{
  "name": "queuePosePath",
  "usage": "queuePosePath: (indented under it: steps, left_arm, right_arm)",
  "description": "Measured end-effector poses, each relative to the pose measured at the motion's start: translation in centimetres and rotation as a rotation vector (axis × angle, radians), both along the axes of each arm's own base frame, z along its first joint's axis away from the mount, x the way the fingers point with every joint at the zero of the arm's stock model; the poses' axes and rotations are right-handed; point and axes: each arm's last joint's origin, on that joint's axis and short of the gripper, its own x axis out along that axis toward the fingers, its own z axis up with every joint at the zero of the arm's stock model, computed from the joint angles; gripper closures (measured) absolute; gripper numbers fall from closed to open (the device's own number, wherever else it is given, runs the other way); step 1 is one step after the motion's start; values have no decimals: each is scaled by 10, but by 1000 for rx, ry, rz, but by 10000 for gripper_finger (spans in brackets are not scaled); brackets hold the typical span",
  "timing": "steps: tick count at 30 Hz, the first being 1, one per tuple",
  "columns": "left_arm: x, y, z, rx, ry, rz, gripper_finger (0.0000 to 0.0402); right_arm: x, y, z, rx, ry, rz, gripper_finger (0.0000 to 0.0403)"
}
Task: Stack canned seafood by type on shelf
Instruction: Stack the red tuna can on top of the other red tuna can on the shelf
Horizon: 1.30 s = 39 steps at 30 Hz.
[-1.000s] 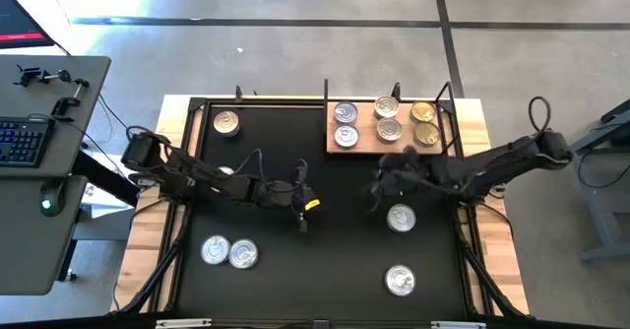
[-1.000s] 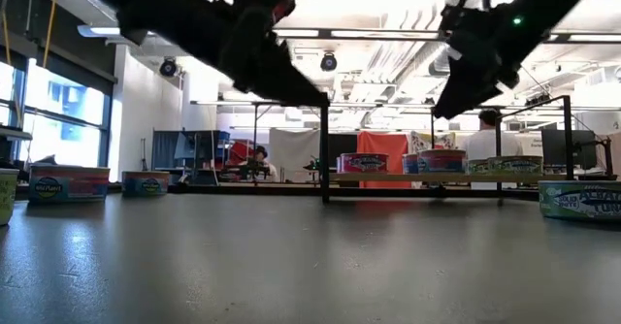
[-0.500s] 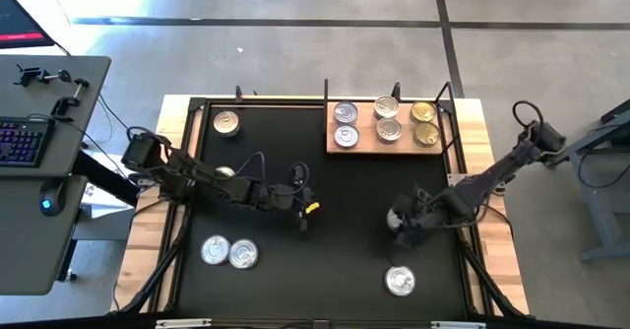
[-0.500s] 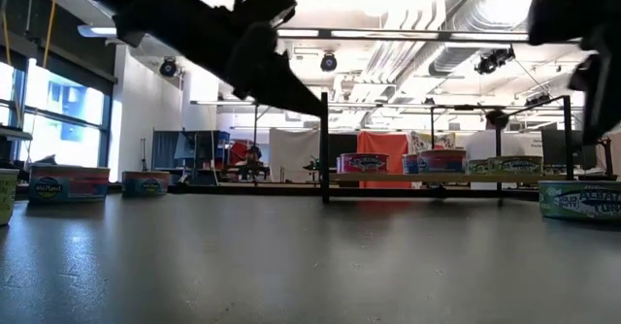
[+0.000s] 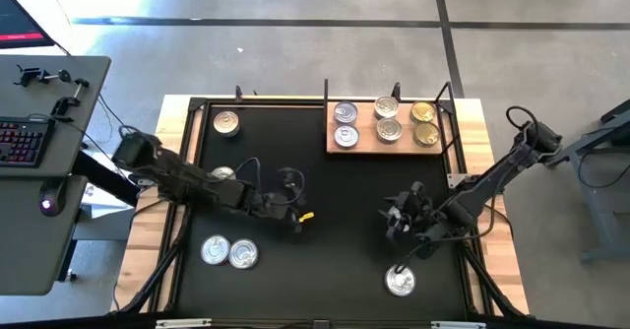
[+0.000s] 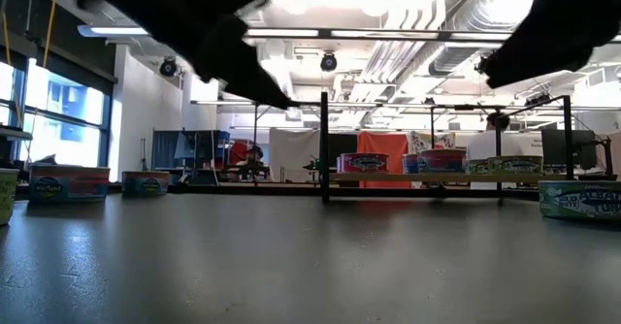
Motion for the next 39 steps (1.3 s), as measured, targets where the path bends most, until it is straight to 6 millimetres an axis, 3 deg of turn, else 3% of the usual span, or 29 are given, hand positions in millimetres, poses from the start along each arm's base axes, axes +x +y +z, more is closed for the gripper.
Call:
queuePosePath:
  steps: [4, 9, 15, 18, 23, 28, 33, 39]
  left_arm:
    - [-32, 0, 18, 47, 46, 180, 401]
    - [-70, 7, 36, -77, 101, 295, 401]
    - [-108, 0, 49, -436, 308, 188, 391]
    - [-115, -13, 54, -589, 329, 135, 391]
    - [-103, -35, 55, -438, 133, 52, 398]
    - [-70, -56, 46, -196, -103, 45, 401]
    - [-34, -69, 21, -86, -182, -2, 401]
    - [0, -69, -2, -53, -261, -86, 401]
  right_arm:
    - [12, -3, -1, -33, -7, 5, 225]
    - [27, -9, -8, -82, 15, 3, 225]
    - [39, -12, -21, -87, 104, 66, 225]
    - [41, -9, -18, 39, 202, 216, 225]
    - [36, 21, 2, 495, 345, 487, 225]
    - [2, 54, -2, 696, 509, 415, 243]
    - [-21, 90, -14, 674, 487, 397, 283]
    - [-11, 99, -49, 579, 511, 293, 331]
